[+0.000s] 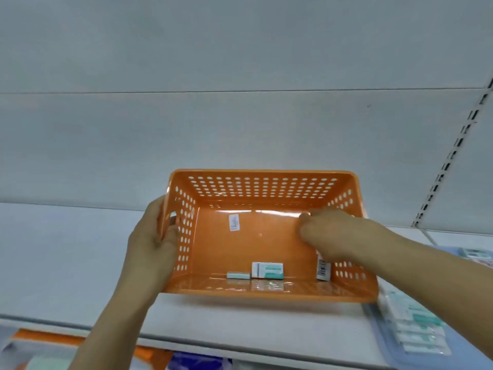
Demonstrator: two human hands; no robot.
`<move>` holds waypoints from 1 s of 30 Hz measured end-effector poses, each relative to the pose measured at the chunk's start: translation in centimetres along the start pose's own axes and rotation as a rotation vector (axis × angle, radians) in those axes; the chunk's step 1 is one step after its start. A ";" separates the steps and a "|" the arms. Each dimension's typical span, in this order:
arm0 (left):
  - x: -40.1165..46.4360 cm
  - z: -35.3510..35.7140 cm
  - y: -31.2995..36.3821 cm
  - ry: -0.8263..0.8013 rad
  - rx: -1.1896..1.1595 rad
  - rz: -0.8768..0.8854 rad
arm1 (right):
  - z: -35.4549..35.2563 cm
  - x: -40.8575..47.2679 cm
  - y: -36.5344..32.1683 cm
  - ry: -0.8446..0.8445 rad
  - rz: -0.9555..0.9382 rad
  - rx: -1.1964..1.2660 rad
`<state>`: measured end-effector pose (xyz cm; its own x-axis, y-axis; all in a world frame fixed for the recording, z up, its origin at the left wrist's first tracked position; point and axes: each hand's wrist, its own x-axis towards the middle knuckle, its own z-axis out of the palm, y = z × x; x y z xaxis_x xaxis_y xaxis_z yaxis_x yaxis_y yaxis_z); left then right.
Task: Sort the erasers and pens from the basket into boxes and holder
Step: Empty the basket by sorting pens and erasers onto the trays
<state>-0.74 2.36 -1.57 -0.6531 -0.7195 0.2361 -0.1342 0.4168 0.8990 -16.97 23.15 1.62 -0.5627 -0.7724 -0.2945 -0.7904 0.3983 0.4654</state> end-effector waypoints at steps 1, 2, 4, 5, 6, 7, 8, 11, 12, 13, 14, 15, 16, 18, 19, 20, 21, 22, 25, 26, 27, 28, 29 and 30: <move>0.0 0.0 0.0 -0.002 -0.022 -0.001 | 0.0 0.1 0.0 -0.017 0.007 -0.012; 0.0 0.0 0.1 -0.009 -0.045 -0.006 | 0.1 0.2 0.1 -0.033 0.018 -0.006; -0.1 0.1 0.0 -0.022 -0.079 -0.019 | 0.3 0.1 0.5 -0.048 0.036 0.048; -0.1 0.1 -0.1 -0.029 -0.088 -0.021 | 0.2 0.1 0.6 -0.034 0.046 0.098; -0.1 0.1 -0.2 -0.035 -0.096 -0.022 | 0.1 0.0 0.6 -0.002 0.057 0.169; -0.1 0.2 -0.3 -0.038 -0.106 -0.023 | 0.0 -0.1 0.5 0.045 0.059 0.273; -0.2 0.2 -0.4 -0.036 -0.113 -0.025 | -0.2 0.0 0.1 0.087 0.052 0.405; -0.1 0.3 -0.6 -0.034 -0.144 -0.034 | -0.7 0.5 -2.4 0.085 0.006 0.745; -0.1 0.3 -0.6 -0.034 -0.153 -0.040 | -0.8 0.8 -3.3 0.063 -0.010 0.766; -0.1 0.3 -0.6 -0.032 -0.159 -0.045 | -0.8 1.1 -3.9 0.042 -0.020 0.749; 0.0 0.3 -0.6 -0.031 -0.165 -0.048 | -0.7 1.4 -4.4 0.023 -0.023 0.719; 0.1 0.3 -0.6 -0.031 -0.169 -0.051 | -0.8 1.6 -4.7 0.003 -0.023 0.692; 0.1 0.3 -0.6 -0.030 -0.168 -0.053 | -0.8 1.7 -4.9 -0.022 -0.025 0.680; 0.1 0.2 -0.6 -0.025 -0.160 -0.055 | -0.8 1.9 -5.1 -0.081 -0.043 0.642; 0.2 0.2 -0.6 -0.023 -0.152 -0.054 | -0.7 2.0 -5.2 -0.099 -0.055 0.619; 0.2 0.2 -0.6 -0.023 -0.142 -0.052 | -0.7 2.0 -5.2 -0.104 -0.060 0.604; 0.2 0.2 -0.6 -0.023 -0.135 -0.049 | -0.6 1.9 -5.2 -0.097 -0.058 0.590; 0.2 0.2 -0.6 -0.024 -0.127 -0.046 | -0.6 1.8 -5.2 -0.075 -0.054 0.583; 0.4 0.2 -0.1 -0.034 -0.076 -0.030 | -0.6 1.4 -4.3 0.083 -0.016 0.697; 0.5 0.1 0.1 -0.041 -0.045 -0.022 | -0.9 1.0 -3.9 0.116 -0.001 0.819; 0.7 0.1 0.3 -0.051 -0.017 -0.014 | -1.0 0.7 -3.6 0.127 0.001 0.974; 1.0 0.1 0.4 -0.065 0.013 -0.008 | -1.3 0.2 -3.4 0.130 -0.014 1.140; 1.2 0.1 0.6 -0.081 0.048 -0.004 | -1.4 -0.3 -3.2 0.134 -0.032 1.278; 1.5 0.2 0.7 -0.093 0.094 -0.005 | -1.5 -0.7 -3.2 0.151 -0.043 1.376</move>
<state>-1.98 1.67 -0.61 -0.7178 -0.6689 0.1931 -0.2037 0.4670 0.8605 -13.70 21.73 1.59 -0.5703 -0.8069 -0.1541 -0.4565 0.4672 -0.7572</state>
